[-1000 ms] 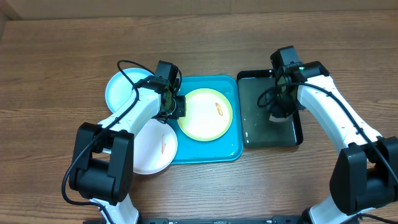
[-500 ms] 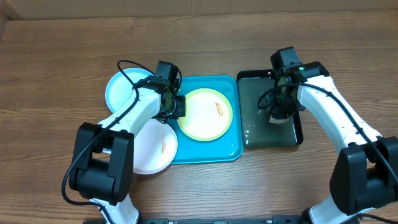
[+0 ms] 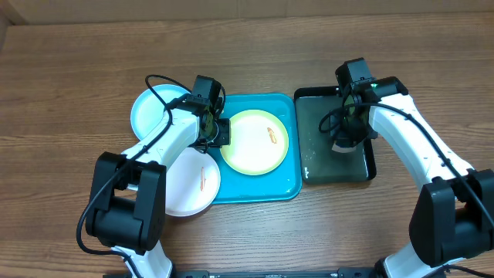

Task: Clean dirty plates on tray and stack at the side
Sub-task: 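Grasp the green sponge with the right gripper and lift it, then scrub the yellow plate with the sponge while the left gripper holds it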

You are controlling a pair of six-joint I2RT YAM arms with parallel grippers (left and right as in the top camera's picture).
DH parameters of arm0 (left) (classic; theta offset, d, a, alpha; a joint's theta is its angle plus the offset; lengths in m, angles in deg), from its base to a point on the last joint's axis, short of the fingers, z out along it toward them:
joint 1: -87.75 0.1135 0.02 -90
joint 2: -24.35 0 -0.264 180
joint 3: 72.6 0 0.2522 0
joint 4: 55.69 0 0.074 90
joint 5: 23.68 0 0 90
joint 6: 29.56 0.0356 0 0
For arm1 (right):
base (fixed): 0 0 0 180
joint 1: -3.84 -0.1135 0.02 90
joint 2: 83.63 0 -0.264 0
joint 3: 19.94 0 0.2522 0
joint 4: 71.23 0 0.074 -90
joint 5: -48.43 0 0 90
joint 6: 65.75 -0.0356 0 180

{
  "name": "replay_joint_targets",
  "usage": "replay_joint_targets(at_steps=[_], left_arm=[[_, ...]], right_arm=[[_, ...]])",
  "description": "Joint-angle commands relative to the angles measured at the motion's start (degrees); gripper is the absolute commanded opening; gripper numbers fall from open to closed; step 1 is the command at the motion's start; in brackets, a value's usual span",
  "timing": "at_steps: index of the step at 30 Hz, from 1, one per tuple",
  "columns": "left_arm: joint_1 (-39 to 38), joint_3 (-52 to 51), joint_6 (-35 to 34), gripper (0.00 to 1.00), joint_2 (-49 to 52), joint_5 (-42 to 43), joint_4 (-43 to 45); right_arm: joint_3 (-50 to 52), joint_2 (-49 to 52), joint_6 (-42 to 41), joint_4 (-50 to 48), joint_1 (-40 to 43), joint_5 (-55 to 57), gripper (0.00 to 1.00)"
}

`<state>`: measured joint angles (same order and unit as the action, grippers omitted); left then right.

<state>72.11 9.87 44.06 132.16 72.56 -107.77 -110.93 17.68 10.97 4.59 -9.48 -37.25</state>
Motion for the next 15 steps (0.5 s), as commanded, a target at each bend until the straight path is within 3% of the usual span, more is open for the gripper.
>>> replay_joint_targets(at_steps=[1, 11, 15], left_arm=[[0.28, -0.09, 0.07, 0.04, 0.66, -0.22, -0.17], [0.28, -0.09, 0.07, 0.04, 0.66, -0.24, -0.04], [0.28, -0.09, 0.07, 0.04, 0.66, -0.24, 0.04]], right_arm=[[0.0, -0.26, -1.44, -0.57, -0.17, 0.74, 0.04], [-12.66, -0.33, 0.85, 10.78, -0.22, 0.17, 0.04], [-18.36, -0.33, 1.42, 13.35, -1.75, -5.46, 0.04]])
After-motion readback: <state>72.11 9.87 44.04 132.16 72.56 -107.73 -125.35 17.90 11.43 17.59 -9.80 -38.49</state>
